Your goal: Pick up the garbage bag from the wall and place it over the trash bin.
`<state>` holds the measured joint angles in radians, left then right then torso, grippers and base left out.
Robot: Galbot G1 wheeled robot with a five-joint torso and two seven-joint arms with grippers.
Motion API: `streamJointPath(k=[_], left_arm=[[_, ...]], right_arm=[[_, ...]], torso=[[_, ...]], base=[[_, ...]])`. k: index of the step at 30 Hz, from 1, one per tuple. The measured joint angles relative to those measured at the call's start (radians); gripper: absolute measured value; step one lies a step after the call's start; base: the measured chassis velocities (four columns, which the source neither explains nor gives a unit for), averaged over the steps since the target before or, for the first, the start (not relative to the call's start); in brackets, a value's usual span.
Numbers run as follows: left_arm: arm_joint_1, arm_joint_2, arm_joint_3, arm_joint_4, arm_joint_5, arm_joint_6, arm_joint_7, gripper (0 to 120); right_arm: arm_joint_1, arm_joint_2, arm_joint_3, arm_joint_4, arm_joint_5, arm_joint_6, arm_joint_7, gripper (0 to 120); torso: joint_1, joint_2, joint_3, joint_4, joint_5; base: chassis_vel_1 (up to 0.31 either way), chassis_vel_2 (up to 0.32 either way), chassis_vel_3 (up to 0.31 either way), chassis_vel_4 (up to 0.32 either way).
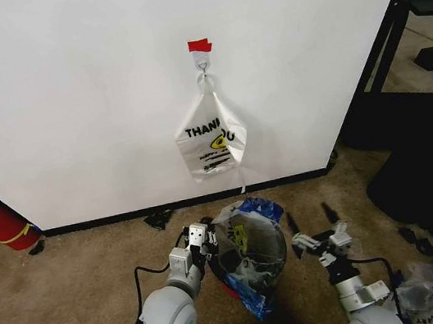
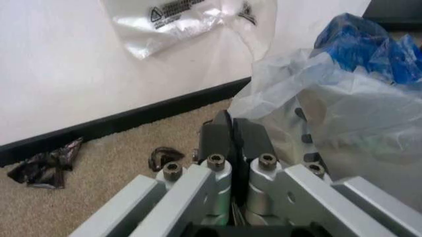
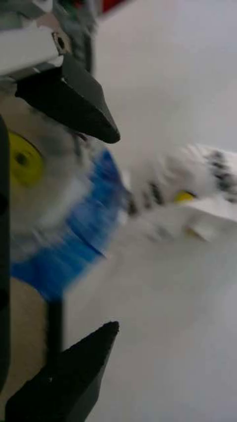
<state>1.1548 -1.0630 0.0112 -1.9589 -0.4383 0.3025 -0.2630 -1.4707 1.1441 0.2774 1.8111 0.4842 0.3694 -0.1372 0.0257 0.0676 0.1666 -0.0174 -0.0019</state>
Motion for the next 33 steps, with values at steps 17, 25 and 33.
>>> streamJointPath(k=[17, 25, 33], left_arm=[[-0.006, 0.008, 0.006, 0.009, 0.014, -0.008, 0.026, 0], [-0.001, 0.014, 0.007, -0.003, 0.013, -0.008, 0.027, 0], [0.002, 0.011, 0.008, -0.004, 0.014, -0.007, 0.027, 0]], right_arm=[[0.199, -0.079, -0.110, 0.104, 0.355, -0.702, 0.243, 100], [0.251, -0.060, -0.107, 0.113, 0.427, -0.873, 0.358, 100], [0.267, -0.050, -0.089, 0.108, 0.478, -0.953, 0.381, 93]], torso=[[0.000, 0.000, 0.000, 0.0000, -0.0001], [0.000, 0.000, 0.000, -0.0003, -0.0001], [0.000, 0.000, 0.000, -0.0001, -0.0001]], base=[[0.000, 0.000, 0.000, 0.000], [0.000, 0.000, 0.000, 0.000], [0.000, 0.000, 0.000, 0.000]])
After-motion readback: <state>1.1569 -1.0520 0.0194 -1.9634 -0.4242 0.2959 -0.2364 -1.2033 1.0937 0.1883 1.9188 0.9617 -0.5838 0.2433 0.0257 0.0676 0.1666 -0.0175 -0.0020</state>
